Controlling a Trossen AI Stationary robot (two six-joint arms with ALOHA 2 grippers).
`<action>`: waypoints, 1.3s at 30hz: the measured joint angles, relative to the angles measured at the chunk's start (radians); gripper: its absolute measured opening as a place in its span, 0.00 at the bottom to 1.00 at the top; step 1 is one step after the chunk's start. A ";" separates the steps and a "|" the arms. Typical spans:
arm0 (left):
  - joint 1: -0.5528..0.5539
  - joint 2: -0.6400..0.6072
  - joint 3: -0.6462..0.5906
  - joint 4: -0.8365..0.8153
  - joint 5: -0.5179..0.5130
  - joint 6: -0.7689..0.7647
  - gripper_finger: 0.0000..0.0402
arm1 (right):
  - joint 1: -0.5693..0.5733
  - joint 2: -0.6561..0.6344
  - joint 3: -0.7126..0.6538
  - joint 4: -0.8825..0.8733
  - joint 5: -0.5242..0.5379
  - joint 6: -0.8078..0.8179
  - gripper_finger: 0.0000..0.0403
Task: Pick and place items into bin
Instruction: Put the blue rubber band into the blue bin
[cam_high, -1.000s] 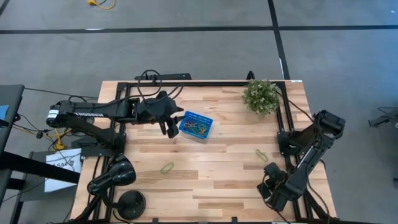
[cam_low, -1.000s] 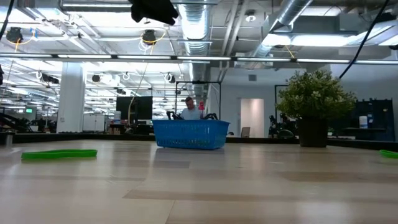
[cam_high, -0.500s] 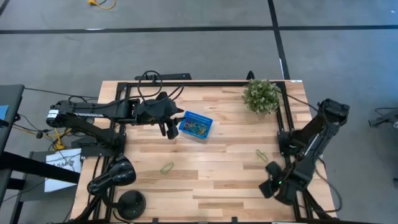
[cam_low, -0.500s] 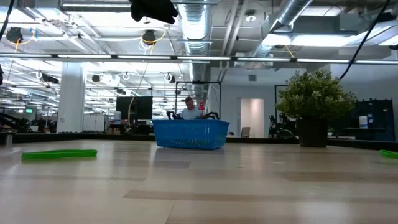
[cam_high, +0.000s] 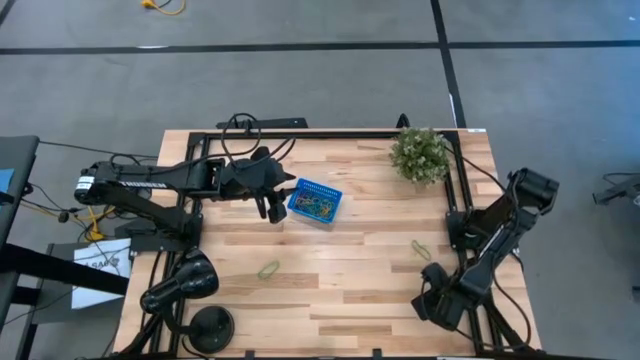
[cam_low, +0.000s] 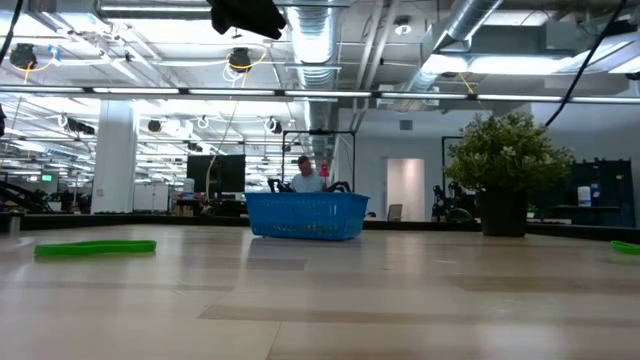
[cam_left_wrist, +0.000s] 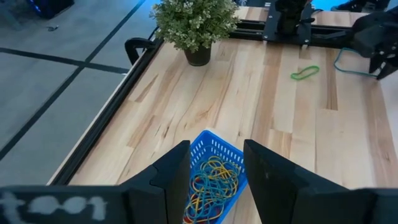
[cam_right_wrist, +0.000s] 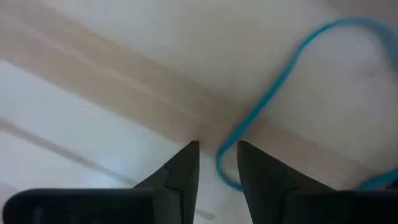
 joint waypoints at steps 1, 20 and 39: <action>0.000 0.000 0.000 0.000 0.000 0.000 0.35 | 0.001 0.008 0.000 0.017 0.002 0.001 0.25; 0.000 0.000 0.000 -0.005 0.000 0.009 0.35 | -0.022 0.073 0.027 -0.025 0.037 -0.003 0.15; 0.000 0.000 0.000 -0.023 -0.001 -0.009 0.35 | -0.114 0.091 0.191 -0.085 0.741 -0.299 0.00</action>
